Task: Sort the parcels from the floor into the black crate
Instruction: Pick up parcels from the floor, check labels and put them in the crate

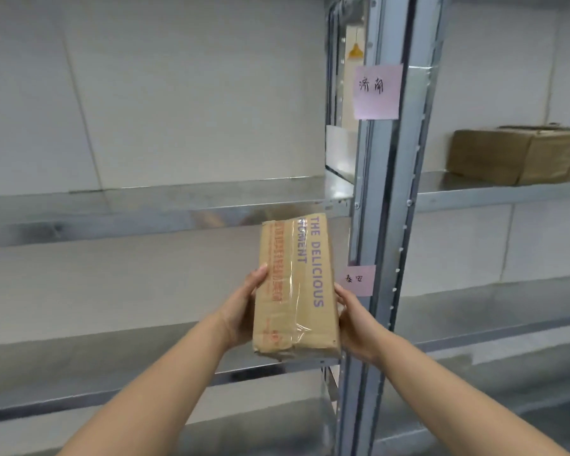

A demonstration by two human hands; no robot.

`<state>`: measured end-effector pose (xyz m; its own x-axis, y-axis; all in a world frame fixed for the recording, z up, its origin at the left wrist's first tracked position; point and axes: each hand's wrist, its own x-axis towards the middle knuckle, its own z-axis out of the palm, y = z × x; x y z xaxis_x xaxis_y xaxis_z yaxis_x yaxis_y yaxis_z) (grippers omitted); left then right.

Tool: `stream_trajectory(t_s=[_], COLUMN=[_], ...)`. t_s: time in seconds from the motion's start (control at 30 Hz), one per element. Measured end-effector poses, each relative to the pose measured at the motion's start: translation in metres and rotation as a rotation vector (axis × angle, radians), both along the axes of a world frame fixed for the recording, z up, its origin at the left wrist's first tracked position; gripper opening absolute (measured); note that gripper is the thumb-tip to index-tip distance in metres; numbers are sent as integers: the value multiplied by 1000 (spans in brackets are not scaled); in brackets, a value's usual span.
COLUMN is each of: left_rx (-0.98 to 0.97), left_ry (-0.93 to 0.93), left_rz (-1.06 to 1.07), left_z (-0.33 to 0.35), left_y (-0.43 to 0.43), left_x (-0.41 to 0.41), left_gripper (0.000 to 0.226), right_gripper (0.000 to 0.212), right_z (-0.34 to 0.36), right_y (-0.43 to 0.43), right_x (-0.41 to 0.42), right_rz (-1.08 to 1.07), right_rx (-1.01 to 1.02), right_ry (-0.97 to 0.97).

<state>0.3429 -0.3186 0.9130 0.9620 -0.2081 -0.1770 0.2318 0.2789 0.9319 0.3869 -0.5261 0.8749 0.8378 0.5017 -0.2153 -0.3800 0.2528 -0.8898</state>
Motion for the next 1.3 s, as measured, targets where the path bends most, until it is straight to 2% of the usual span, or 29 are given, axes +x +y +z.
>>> stream_trajectory(t_s=[0.13, 0.2, 0.33, 0.37, 0.4, 0.5, 0.6, 0.67, 0.8, 0.9, 1.0, 1.1, 1.23, 1.3], left_rx=[24, 22, 173, 164, 124, 88, 96, 37, -126, -163, -113, -54, 59, 76], left_ry=[-136, -164, -182, -183, -169, -164, -215, -234, -249, -282, -273, -270, -190, -114], left_rz=[8, 48, 356, 368, 362, 356, 447, 442, 322, 218, 182, 191, 165, 170], left_z=[24, 32, 32, 30, 29, 25, 20, 24, 25, 26, 26, 26, 16, 4], left_y=[8, 5, -2, -1, 0, 10, 18, 17, 14, 14, 11, 12, 20, 25], left_x=[-6, -8, -7, -8, -8, -11, -10, -13, -18, -21, -25, -28, -38, -44], left_gripper=[56, 60, 112, 116, 112, 77, 40, 27, 37, 45, 40, 42, 44, 53], right_gripper=[48, 41, 47, 47, 49, 52, 37, 38, 40, 40, 70, 93, 77, 74], right_z=[31, 43, 65, 67, 69, 69, 67, 64, 59, 58, 57, 52, 41, 34], right_y=[17, 19, 15, 13, 12, 7, -1, -4, 1, 4, 4, 4, 12, 18], right_x=[-4, -9, -20, -22, -23, -19, -7, -2, -3, -9, -13, -11, -11, -17], right_rz=[-153, -100, 18, 45, 65, 26, -100, -122, -82, -6, 34, -29, -104, -141], right_rx=[-119, -74, -17, -23, -35, -65, -75, -118, -103, -90, -103, -60, 95, 158], right_ry=[-145, -171, -197, -220, -244, -289, -290, -302, -278, -284, -301, -259, -99, -72])
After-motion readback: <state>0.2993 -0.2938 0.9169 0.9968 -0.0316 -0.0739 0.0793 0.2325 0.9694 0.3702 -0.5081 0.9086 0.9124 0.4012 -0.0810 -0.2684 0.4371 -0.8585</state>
